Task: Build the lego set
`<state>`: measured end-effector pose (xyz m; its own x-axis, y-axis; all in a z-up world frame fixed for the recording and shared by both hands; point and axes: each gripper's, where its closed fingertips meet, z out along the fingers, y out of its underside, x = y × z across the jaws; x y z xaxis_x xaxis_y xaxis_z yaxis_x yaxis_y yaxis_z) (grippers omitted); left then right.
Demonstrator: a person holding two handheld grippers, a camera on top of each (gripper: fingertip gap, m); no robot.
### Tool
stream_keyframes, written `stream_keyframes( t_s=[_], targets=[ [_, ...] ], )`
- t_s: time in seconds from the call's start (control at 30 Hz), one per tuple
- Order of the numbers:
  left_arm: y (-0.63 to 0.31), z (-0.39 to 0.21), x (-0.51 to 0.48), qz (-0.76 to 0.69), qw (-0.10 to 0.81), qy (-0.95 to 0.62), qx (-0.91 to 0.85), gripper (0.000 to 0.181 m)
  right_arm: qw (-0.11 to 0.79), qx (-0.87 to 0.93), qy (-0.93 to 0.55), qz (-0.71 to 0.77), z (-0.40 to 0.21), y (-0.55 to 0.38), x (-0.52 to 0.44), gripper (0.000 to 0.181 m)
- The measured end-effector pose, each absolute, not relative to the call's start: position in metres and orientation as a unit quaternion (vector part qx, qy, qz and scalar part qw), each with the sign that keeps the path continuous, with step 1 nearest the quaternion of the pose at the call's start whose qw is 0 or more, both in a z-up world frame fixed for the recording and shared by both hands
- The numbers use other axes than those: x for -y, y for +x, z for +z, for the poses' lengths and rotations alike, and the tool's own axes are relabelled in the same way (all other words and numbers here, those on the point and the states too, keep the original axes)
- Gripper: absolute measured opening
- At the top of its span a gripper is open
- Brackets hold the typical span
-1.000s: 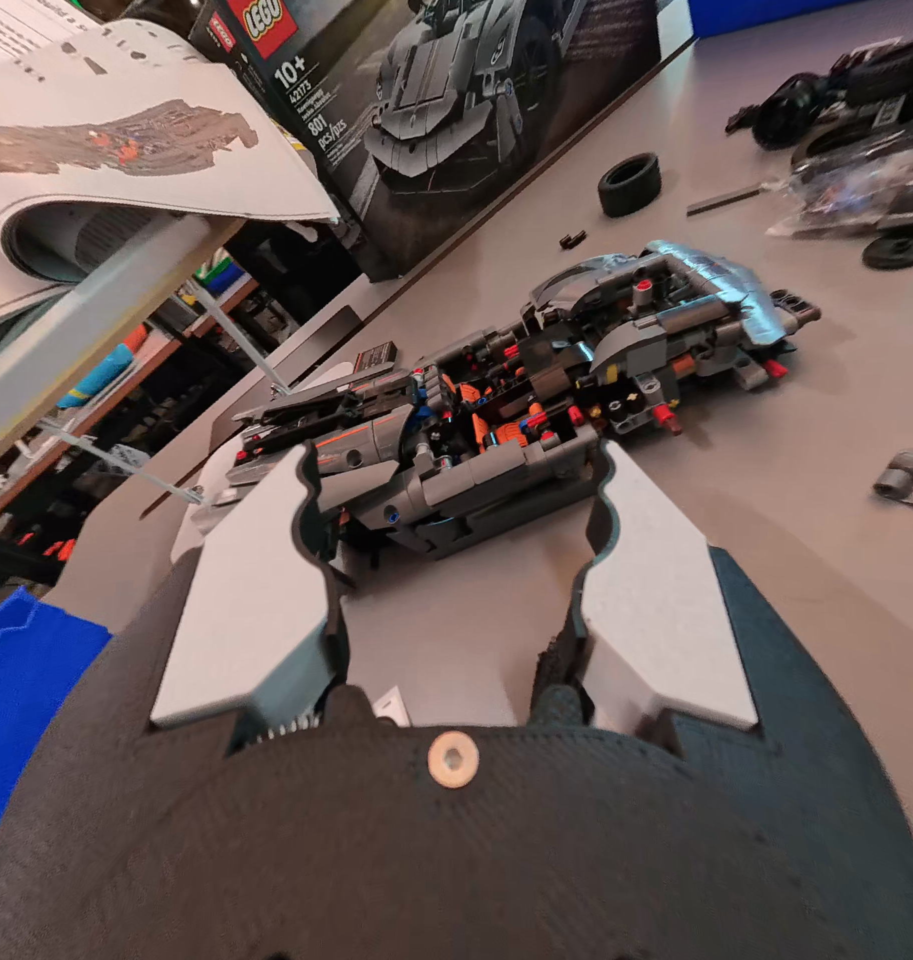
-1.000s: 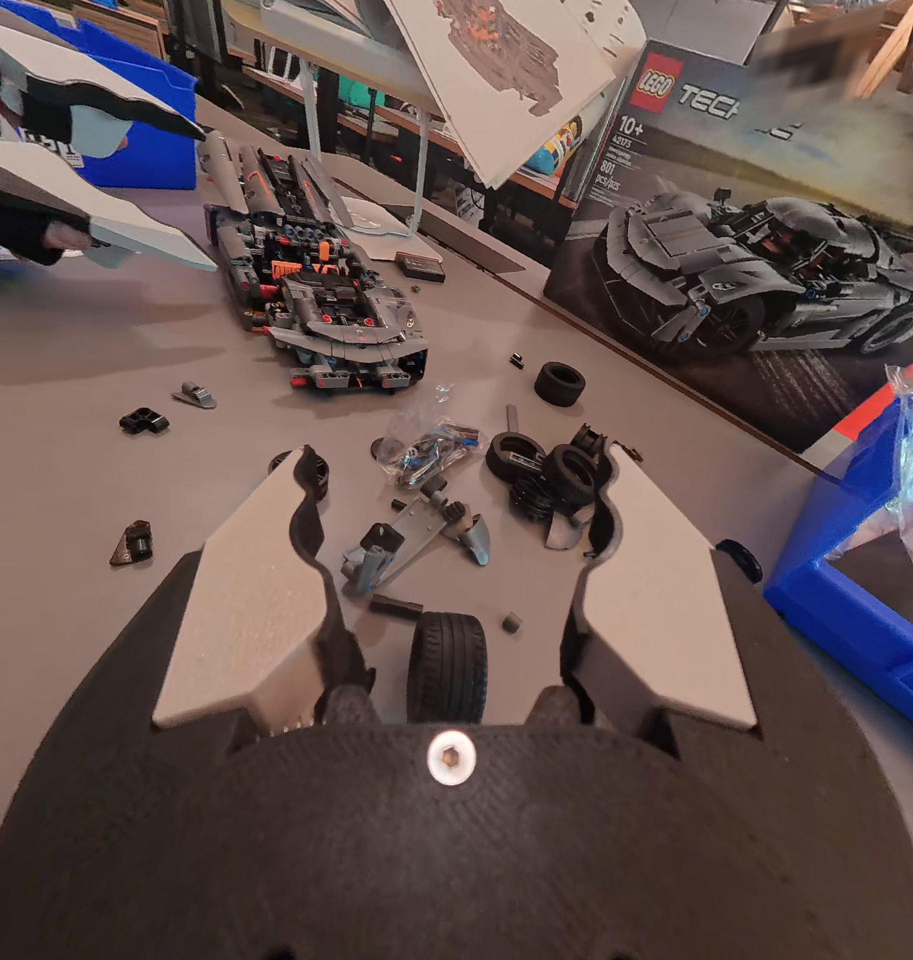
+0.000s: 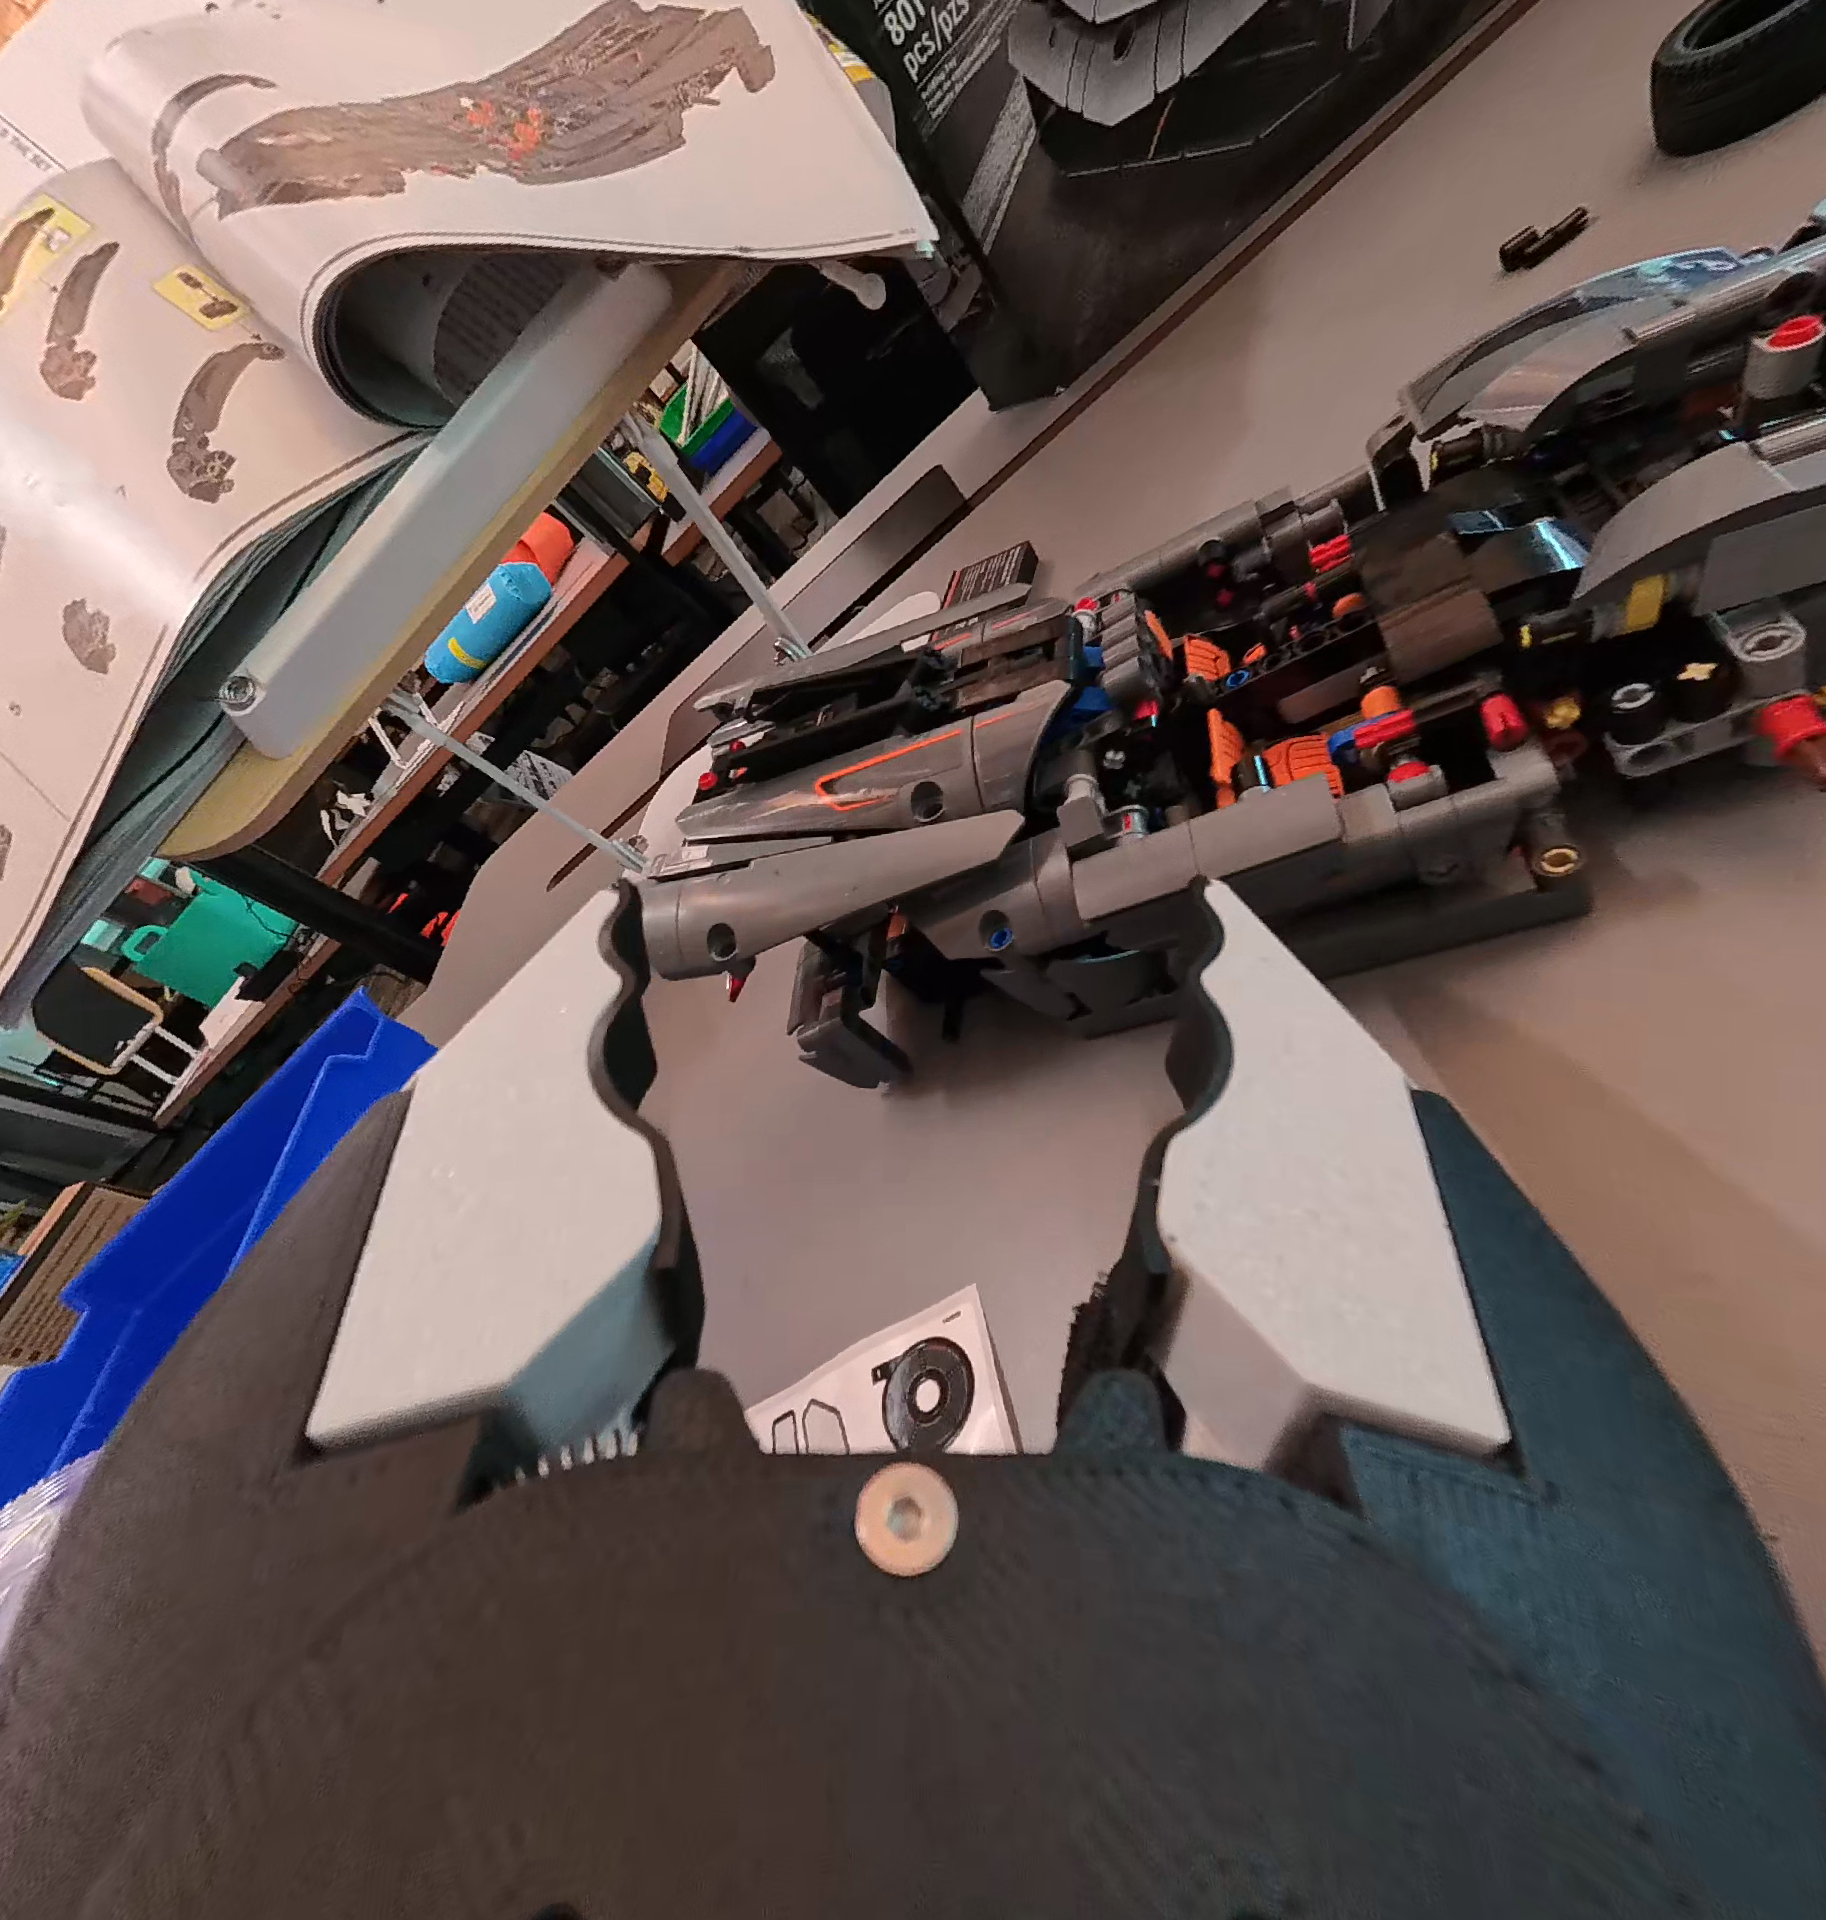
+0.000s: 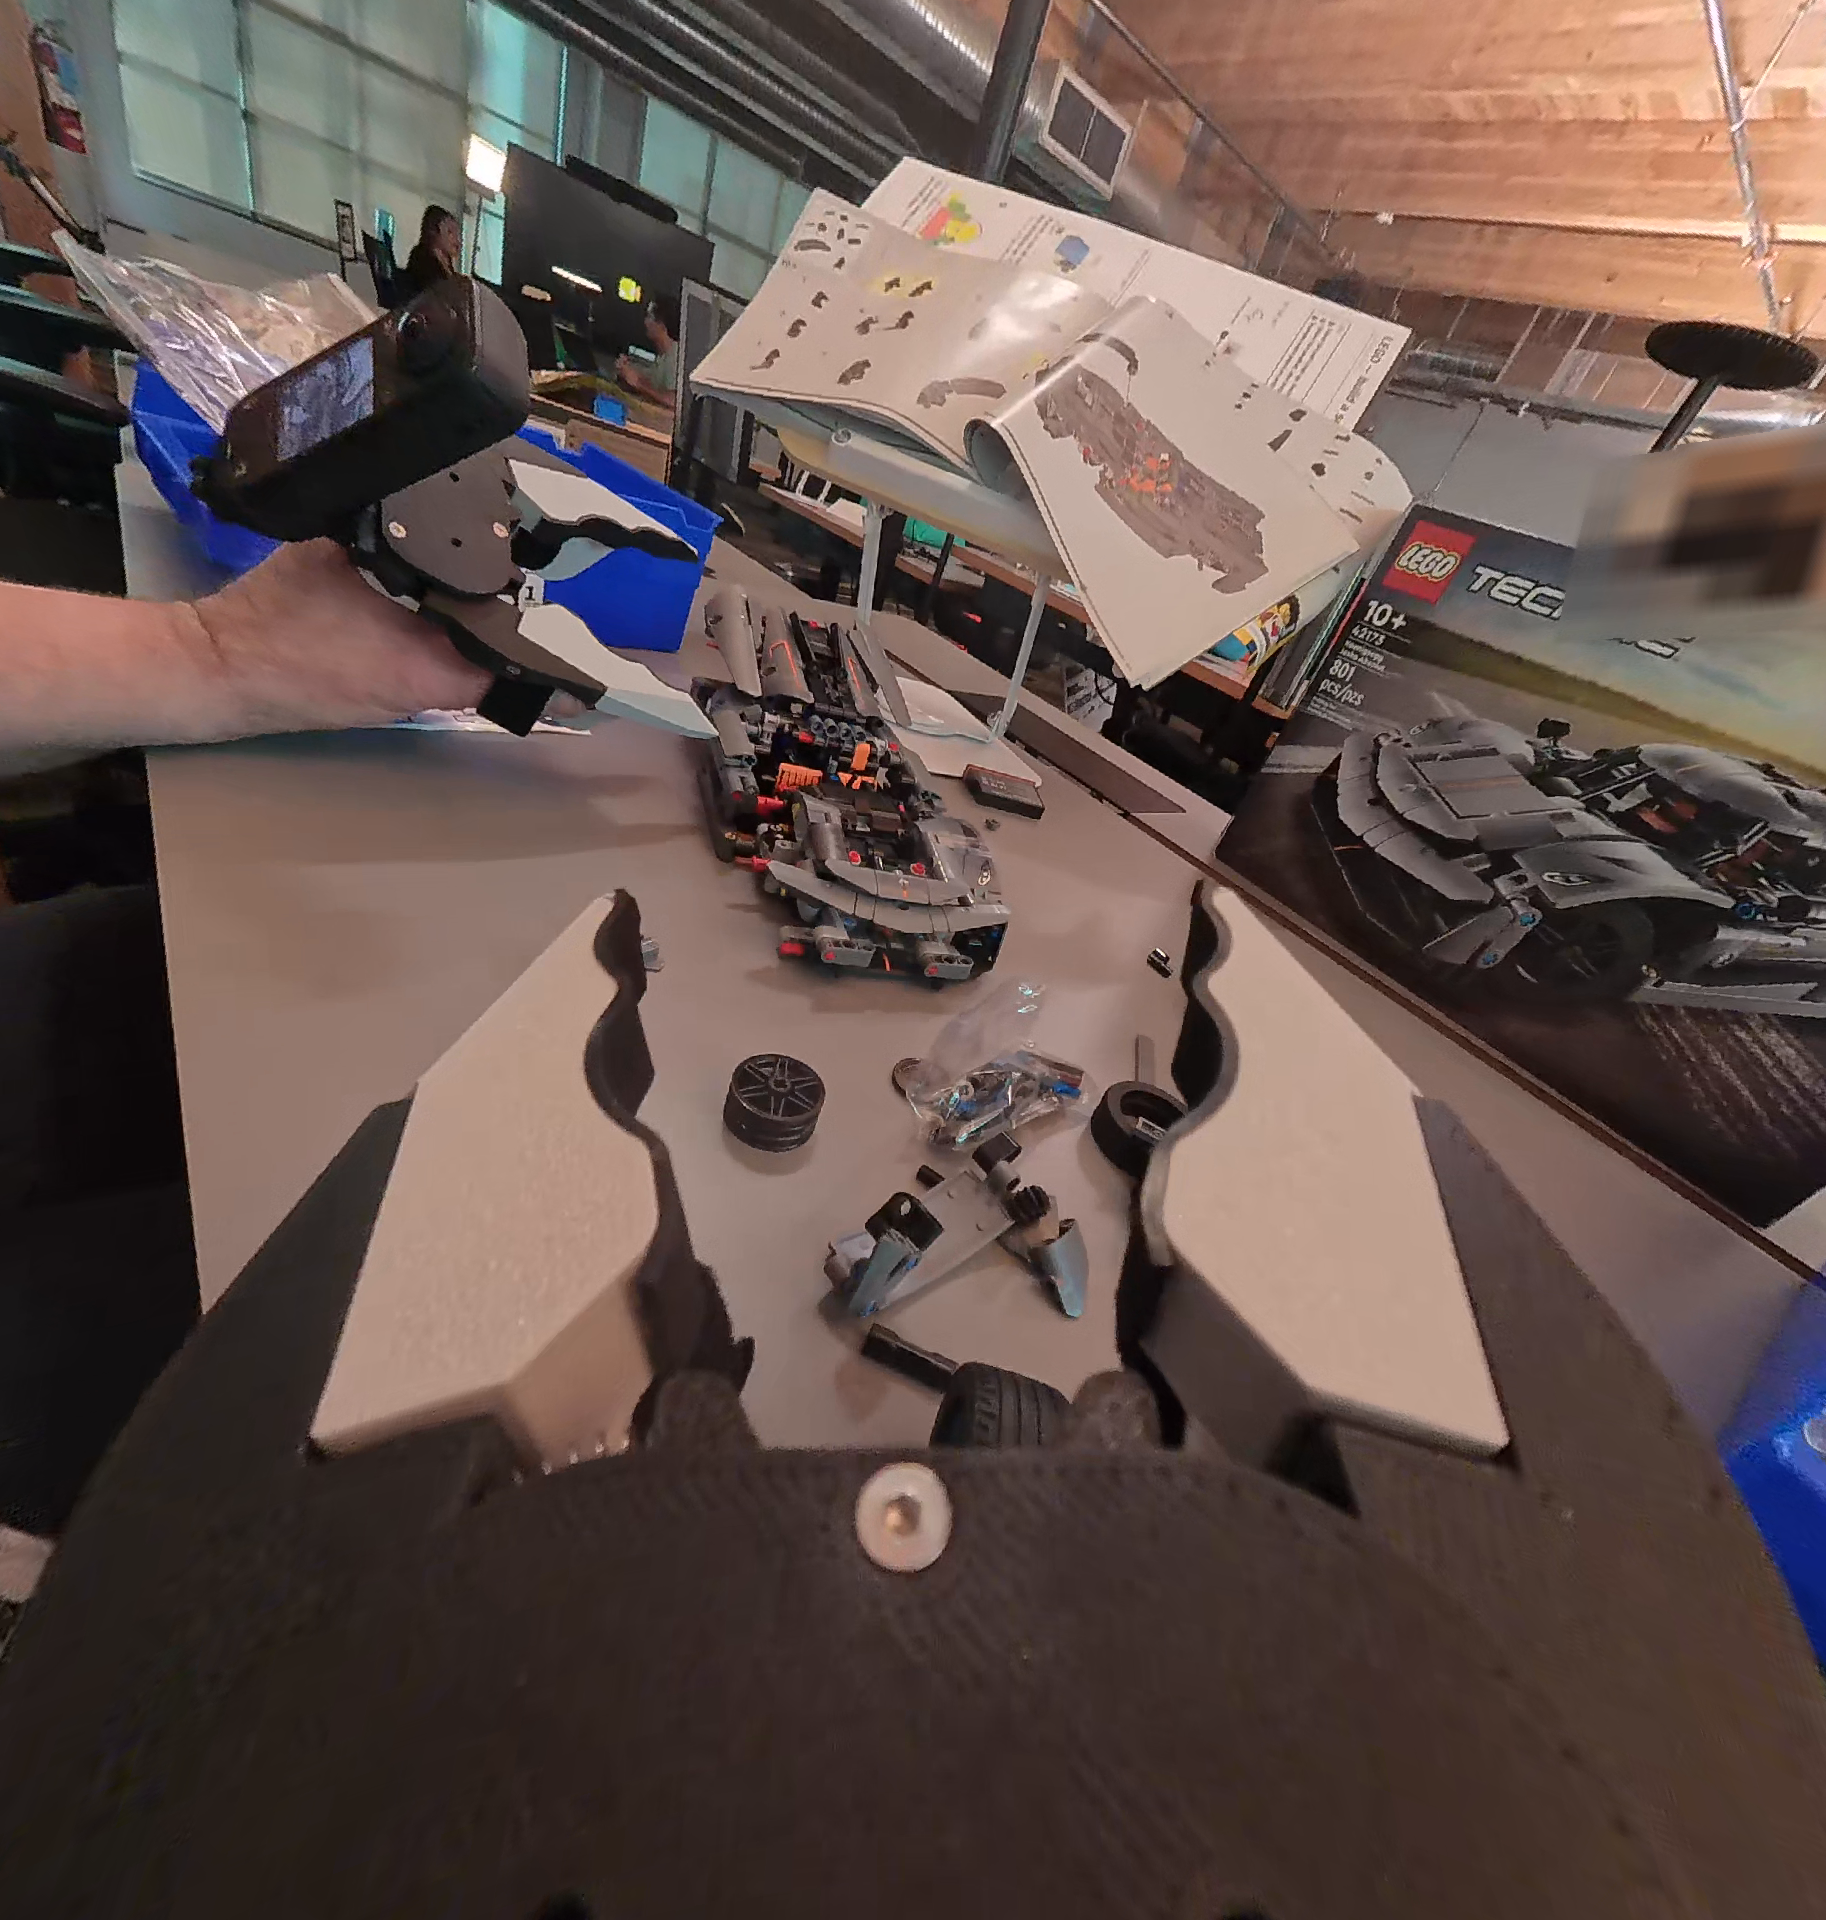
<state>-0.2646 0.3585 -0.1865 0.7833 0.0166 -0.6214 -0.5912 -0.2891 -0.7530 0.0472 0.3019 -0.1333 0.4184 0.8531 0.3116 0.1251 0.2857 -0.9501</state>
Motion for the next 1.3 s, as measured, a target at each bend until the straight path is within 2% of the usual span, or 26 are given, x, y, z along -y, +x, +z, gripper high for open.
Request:
stream_keyframes(
  t_s=[0.57,0.8,0.9,0.97,1.1,1.3],
  targets=[
    [-0.244,-0.179,-0.354,0.208,0.596,-0.748,-0.202,0.107,0.686,0.387,-0.564,0.249,-0.127,0.075,-0.327,0.100],
    [-0.219,-0.175,-0.347,0.173,0.614,-0.731,-0.240,0.108,0.657,0.350,-0.616,0.259,-0.141,0.084,-0.350,0.099],
    [-0.210,-0.176,-0.344,0.166,0.616,-0.725,-0.260,0.105,0.641,0.338,-0.629,0.281,-0.146,0.085,-0.354,0.097],
    [-0.207,-0.172,-0.340,0.164,0.623,-0.716,-0.268,0.095,0.618,0.333,-0.632,0.329,-0.149,0.083,-0.353,0.093],
    [-0.196,-0.167,-0.333,0.148,0.636,-0.702,-0.285,0.093,0.597,0.302,-0.636,0.384,-0.148,0.090,-0.359,0.089],
    [-0.178,-0.177,-0.331,0.151,0.619,-0.695,-0.333,0.090,0.609,0.285,-0.639,0.373,-0.146,0.097,-0.364,0.083]
  ],
)
